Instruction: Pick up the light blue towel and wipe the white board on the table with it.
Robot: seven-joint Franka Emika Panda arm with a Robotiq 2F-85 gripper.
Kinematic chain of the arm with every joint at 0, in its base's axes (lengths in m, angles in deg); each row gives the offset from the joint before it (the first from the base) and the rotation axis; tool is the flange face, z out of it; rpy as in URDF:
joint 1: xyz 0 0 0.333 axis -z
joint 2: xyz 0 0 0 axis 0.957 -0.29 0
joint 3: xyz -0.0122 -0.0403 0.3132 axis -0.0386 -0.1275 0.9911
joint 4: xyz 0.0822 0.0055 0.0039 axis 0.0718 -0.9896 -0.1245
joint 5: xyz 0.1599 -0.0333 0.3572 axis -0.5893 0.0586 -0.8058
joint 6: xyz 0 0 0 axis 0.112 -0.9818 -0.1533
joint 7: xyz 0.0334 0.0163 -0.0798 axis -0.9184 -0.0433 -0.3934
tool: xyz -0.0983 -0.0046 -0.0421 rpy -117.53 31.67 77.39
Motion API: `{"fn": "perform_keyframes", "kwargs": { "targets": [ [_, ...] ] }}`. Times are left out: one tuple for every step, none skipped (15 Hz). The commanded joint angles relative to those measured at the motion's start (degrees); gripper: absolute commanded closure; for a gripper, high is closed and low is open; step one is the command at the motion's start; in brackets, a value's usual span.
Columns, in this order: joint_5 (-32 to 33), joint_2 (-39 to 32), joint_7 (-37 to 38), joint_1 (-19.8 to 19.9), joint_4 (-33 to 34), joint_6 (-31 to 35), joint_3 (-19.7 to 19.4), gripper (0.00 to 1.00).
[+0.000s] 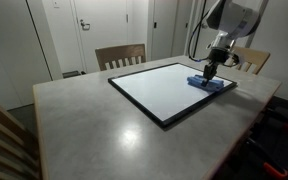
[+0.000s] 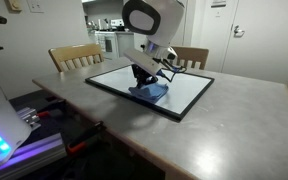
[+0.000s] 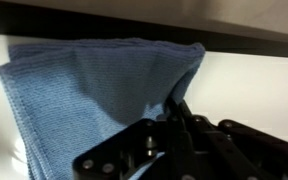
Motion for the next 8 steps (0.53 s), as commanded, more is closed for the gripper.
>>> {"fn": "perform_keyframes", "kwargs": {
  "targets": [
    [-0.7, 1.0, 0.9, -1.0, -0.7, 0.8, 0.7, 0.99],
    [-0.7, 0.8, 1.1, -1.3, -0.6, 0.9, 0.8, 0.99],
    [-0.6, 0.8, 1.2, -1.5, -0.5, 0.9, 0.9, 0.99],
    [-0.5, 0.6, 1.5, -1.7, -0.3, 0.9, 1.0, 0.99],
    [-0.5, 0.6, 1.9, -2.0, -0.2, 1.0, 1.1, 0.99],
    [-0.5, 0.6, 2.4, -2.3, -0.2, 1.1, 1.2, 0.99],
    [-0.4, 0.6, 2.9, -2.5, -0.2, 1.1, 1.4, 0.99],
    [-0.4, 0.6, 3.2, -2.7, -0.1, 1.0, 1.5, 0.99]
  ]
}}
